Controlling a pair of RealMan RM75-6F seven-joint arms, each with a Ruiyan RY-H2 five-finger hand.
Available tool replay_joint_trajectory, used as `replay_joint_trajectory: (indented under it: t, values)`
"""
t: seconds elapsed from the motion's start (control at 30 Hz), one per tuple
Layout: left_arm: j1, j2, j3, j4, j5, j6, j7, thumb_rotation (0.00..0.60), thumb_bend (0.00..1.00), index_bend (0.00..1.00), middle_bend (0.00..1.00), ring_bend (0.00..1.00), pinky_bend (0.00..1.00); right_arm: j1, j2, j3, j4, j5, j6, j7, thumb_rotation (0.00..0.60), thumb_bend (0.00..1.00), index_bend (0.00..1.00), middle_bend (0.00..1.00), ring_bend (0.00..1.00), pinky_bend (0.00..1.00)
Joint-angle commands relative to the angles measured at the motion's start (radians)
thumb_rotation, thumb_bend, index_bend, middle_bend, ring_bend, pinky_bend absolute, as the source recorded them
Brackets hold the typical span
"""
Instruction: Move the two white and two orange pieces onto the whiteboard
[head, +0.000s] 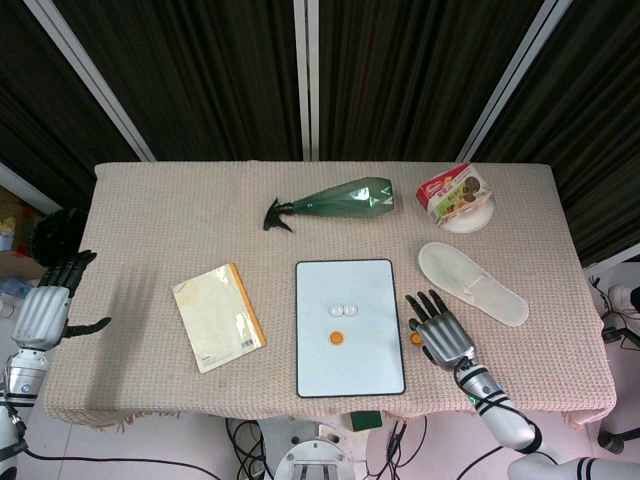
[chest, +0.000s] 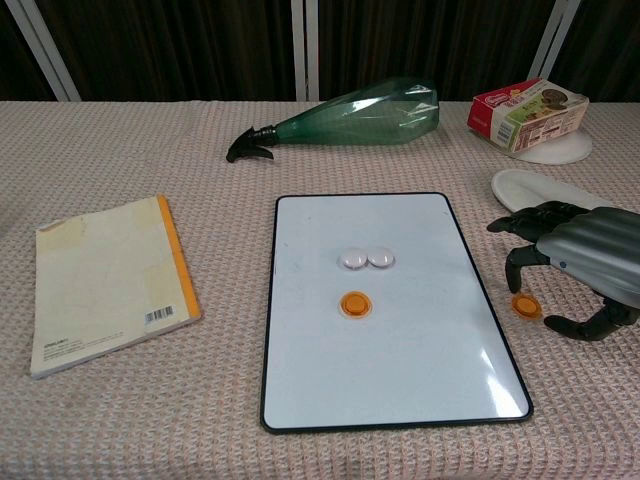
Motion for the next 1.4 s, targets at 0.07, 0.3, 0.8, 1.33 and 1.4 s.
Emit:
replay_joint_trajectory:
  t: [0.07, 0.3, 0.8, 1.33, 1.4]
  values:
    - [0.000, -0.001, 0.000, 0.001, 0.000, -0.001, -0.001, 0.591, 0.06, 0.08, 0.08, 0.08, 0.13, -0.001, -0.007, 0.002, 0.005, -0.009, -0.001, 0.003, 0.600, 0.32, 0.40, 0.01, 0.00, 0.00]
    - [0.001, 0.000, 0.001, 0.002, -0.002, -0.001, -0.002, 0.593, 0.07, 0.08, 0.08, 0.08, 0.13, -0.005, -0.017, 0.006, 0.013, -0.016, -0.003, 0.003, 0.600, 0.32, 0.40, 0.01, 0.00, 0.00]
    - [0.000, 0.001, 0.002, 0.003, -0.004, -0.009, -0.005, 0.592, 0.07, 0.09, 0.08, 0.08, 0.13, -0.018, -0.032, 0.011, 0.026, -0.039, 0.010, 0.007, 0.600, 0.33, 0.42, 0.01, 0.00, 0.00]
    - [-0.002, 0.003, 0.001, 0.004, -0.005, -0.012, -0.013, 0.593, 0.07, 0.08, 0.08, 0.08, 0.13, -0.022, -0.031, 0.024, 0.018, -0.036, 0.007, -0.007, 0.600, 0.33, 0.49, 0.03, 0.00, 0.00]
    - [-0.001, 0.003, 0.001, 0.006, -0.005, -0.011, -0.014, 0.594, 0.07, 0.08, 0.08, 0.08, 0.13, -0.020, -0.025, 0.030, 0.009, -0.040, 0.013, -0.010, 0.600, 0.33, 0.50, 0.03, 0.00, 0.00]
